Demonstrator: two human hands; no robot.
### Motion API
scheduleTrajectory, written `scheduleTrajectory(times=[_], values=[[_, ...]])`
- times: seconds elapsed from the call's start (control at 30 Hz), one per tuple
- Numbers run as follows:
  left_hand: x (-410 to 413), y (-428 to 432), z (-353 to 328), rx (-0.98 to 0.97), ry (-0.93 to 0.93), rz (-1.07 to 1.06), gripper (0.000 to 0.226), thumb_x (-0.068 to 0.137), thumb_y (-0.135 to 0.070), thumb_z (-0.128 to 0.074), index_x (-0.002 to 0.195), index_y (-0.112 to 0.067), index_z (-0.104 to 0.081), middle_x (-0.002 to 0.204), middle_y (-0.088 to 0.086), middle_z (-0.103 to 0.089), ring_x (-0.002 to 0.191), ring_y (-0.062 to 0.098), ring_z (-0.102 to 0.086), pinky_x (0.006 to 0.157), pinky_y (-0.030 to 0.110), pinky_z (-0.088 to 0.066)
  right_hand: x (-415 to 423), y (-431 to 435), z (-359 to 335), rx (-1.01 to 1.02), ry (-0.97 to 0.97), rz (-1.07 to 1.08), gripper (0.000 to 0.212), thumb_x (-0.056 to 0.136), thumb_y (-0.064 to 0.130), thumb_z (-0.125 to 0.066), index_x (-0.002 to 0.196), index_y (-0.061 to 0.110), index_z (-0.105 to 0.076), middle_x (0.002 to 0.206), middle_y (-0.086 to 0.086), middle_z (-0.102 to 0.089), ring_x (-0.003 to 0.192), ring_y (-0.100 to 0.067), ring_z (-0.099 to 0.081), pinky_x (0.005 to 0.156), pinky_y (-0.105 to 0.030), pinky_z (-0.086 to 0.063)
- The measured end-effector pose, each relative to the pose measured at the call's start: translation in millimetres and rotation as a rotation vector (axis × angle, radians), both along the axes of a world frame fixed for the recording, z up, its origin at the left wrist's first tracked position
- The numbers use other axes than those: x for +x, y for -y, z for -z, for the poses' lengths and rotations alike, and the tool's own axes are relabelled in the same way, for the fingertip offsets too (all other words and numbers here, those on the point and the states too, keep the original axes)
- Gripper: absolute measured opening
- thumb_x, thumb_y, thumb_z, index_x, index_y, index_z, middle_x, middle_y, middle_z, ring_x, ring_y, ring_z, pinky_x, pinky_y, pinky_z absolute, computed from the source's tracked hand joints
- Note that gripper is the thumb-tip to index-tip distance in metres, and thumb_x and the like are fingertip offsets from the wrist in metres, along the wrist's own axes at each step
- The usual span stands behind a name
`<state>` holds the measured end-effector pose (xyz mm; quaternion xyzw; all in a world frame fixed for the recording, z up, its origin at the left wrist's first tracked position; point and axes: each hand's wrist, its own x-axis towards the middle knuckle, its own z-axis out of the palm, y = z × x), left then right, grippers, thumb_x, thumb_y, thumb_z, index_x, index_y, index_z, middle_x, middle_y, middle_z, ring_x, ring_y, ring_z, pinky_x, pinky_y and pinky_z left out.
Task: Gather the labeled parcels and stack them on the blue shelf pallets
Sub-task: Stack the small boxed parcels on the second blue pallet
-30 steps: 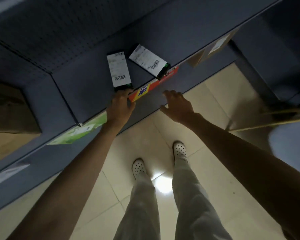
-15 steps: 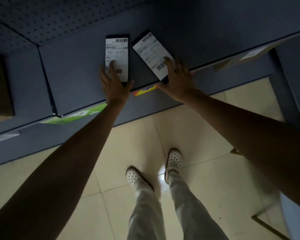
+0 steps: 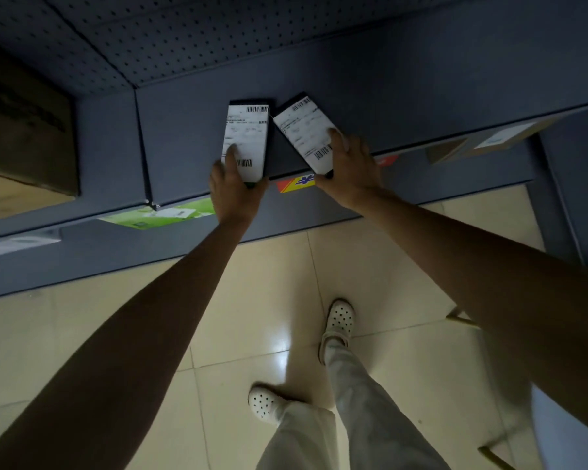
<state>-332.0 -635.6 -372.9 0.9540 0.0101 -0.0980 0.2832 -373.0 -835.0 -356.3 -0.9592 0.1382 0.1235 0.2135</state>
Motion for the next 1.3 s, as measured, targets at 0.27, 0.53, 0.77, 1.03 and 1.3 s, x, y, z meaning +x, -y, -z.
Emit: scheduleTrajectory(times=[0.27, 0.53, 0.77, 1.03, 1.3], values=[[-81, -128, -70, -0.083, 0.007, -0.066, 0.085, 0.081, -0.026, -0.077, 0.151, -0.014, -0.031, 0.139, 0.020, -0.041, 0.124, 0.039, -0.043, 0.103, 0.046, -0.041, -81, -122, -79, 0.004, 0.023, -0.059, 0.087, 0.084, 0.040, -0.066, 0.153, 0.016, -0.018, 0.147, -0.015, -0.033, 0.130, -0.036, -0.037, 0.099, -0.044, -0.042], [-171, -326, -158, -0.049, 0.116, -0.205, 0.086, 0.080, -0.026, -0.078, 0.151, -0.015, -0.032, 0.134, 0.020, -0.042, 0.123, 0.038, -0.044, 0.102, 0.049, -0.042, -122, -292, -167, 0.002, 0.120, -0.258, 0.087, 0.081, 0.045, -0.067, 0.150, 0.020, -0.021, 0.145, -0.012, -0.035, 0.131, -0.033, -0.037, 0.096, -0.043, -0.045], [-217, -479, -246, 0.013, 0.303, -0.412, 0.083, 0.078, -0.025, -0.080, 0.148, -0.014, -0.036, 0.137, 0.021, -0.043, 0.124, 0.039, -0.043, 0.101, 0.047, -0.042, -117, -436, -257, 0.014, 0.290, -0.514, 0.088, 0.080, 0.048, -0.067, 0.150, 0.022, -0.020, 0.144, -0.008, -0.035, 0.129, -0.030, -0.037, 0.092, -0.043, -0.046], [-190, -591, -337, 0.068, 0.486, -0.527, 0.083, 0.081, -0.033, -0.077, 0.150, -0.018, -0.032, 0.144, 0.018, -0.039, 0.131, 0.036, -0.038, 0.107, 0.047, -0.037, -57, -545, -352, 0.021, 0.527, -0.695, 0.089, 0.078, 0.050, -0.066, 0.150, 0.023, -0.021, 0.142, -0.006, -0.037, 0.125, -0.029, -0.041, 0.090, -0.041, -0.045], [-69, -665, -404, 0.093, 0.623, -0.539, 0.080, 0.082, -0.031, -0.076, 0.148, -0.015, -0.035, 0.141, 0.021, -0.040, 0.129, 0.036, -0.038, 0.104, 0.045, -0.037, 77, -618, -415, 0.060, 0.668, -0.737, 0.091, 0.081, 0.048, -0.069, 0.152, 0.021, -0.018, 0.147, -0.008, -0.034, 0.128, -0.029, -0.039, 0.088, -0.044, -0.046]])
